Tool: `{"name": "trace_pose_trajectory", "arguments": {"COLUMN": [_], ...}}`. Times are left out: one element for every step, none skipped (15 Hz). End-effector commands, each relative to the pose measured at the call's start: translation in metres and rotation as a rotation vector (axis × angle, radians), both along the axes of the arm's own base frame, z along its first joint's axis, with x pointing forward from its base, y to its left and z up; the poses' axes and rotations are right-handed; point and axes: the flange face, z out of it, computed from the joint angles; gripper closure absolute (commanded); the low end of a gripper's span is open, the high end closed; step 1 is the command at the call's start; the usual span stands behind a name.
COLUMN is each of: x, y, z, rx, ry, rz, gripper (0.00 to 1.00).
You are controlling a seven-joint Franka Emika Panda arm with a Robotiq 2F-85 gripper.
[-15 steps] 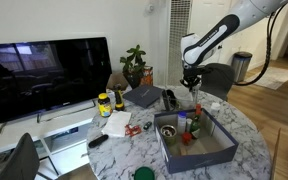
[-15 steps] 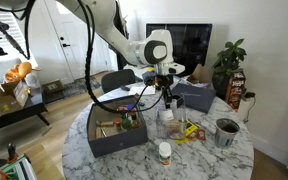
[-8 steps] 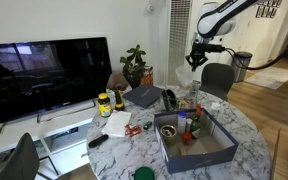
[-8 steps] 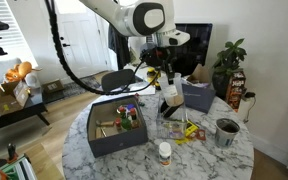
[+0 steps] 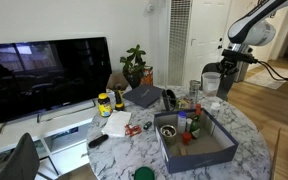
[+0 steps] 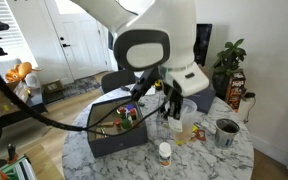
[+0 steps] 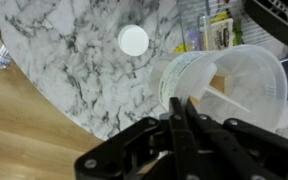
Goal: Pick up the clear frost cold cup and put it on the right side of the table
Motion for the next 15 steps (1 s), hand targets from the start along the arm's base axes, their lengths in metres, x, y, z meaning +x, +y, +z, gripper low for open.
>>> {"name": "trace_pose_trajectory", "arguments": {"x": [-0.05,-0.06,-0.066,-0.071,-0.072,-0.071,-0.068,-0.062,-0.054,-0.044,-0.033,-0.024,-0.014,-0.007,-0.001], "y": [-0.013,-0.017,-0.02,-0.023,-0.026,-0.029,-0.031,-0.031,-0.031,-0.029,-0.025,-0.022,-0.016,-0.01,-0.006], "z": [-0.038,-0.043,-0.045,-0.044,-0.04,-0.035,-0.03,-0.024,-0.022,-0.026,-0.032,-0.037,-0.047,-0.054,-0.061], "rx": [0.097,0.12,0.142,0.157,0.169,0.175,0.175,0.157,0.142,0.109,0.088,0.08,0.077,0.085,0.093], "ry": [-0.079,-0.106,-0.137,-0.177,-0.222,-0.268,-0.314,-0.362,-0.398,-0.388,-0.369,-0.351,-0.313,-0.283,-0.262], "rz": [-0.161,-0.205,-0.248,-0.283,-0.314,-0.34,-0.363,-0.377,-0.38,-0.376,-0.362,-0.344,-0.315,-0.289,-0.269], "gripper": [0.99,0.99,0.99,0.99,0.99,0.99,0.99,0.99,0.99,0.99,0.99,0.99,0.99,0.99,0.99]}}
